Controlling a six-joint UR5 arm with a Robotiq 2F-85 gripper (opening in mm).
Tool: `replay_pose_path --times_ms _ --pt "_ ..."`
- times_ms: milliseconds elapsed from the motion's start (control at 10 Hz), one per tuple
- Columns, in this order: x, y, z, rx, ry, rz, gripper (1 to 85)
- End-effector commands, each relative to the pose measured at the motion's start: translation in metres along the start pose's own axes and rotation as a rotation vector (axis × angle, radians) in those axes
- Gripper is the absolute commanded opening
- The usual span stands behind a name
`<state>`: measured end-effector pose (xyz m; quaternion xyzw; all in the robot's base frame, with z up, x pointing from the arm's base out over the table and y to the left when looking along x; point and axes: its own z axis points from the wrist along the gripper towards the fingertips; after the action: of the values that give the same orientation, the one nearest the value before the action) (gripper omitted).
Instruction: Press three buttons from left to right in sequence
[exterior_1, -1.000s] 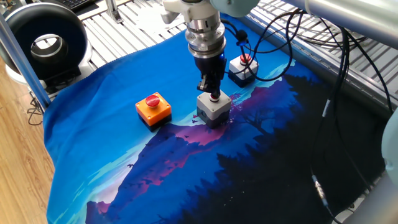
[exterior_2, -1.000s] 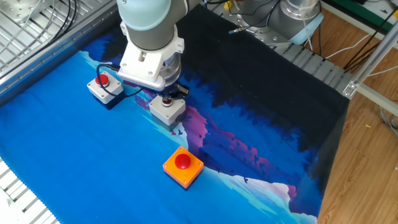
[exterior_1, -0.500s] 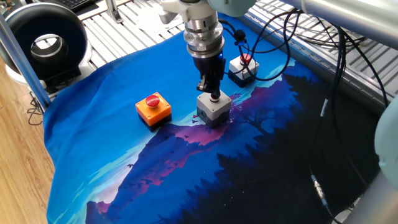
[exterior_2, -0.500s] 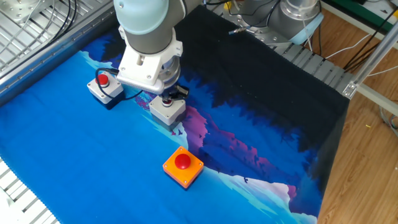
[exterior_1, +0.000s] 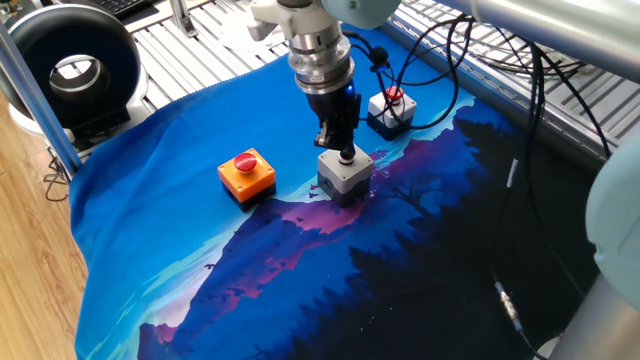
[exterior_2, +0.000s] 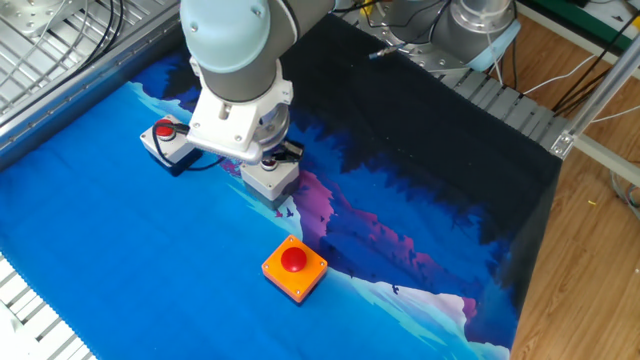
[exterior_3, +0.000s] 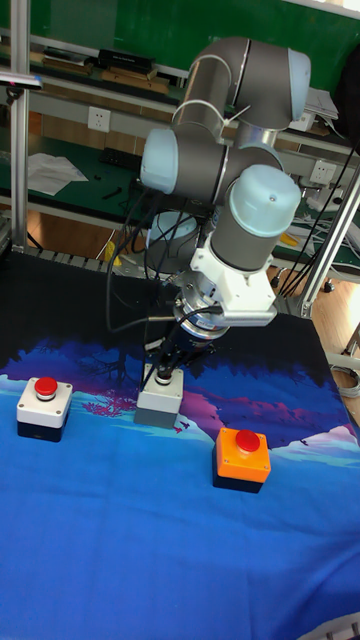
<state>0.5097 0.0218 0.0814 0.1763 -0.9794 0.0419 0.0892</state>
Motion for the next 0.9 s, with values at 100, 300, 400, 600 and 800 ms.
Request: replay_pose_path --times_ms 100,300,400,600,800 --pt "0.015 -0.016 -0.018 -0.035 0.005 -0.029 1.0" --pt "0.032 -0.023 -0.024 -0.009 0.014 -0.016 1.0" --pt "0.038 -0.019 -0.027 -0.016 0.014 -0.008 1.0" --pt "0.046 -0.007 -0.035 -0.074 -0.005 0.026 1.0" --pt "0.033 -0.002 -0.042 -0.113 -0.088 0.091 1.0"
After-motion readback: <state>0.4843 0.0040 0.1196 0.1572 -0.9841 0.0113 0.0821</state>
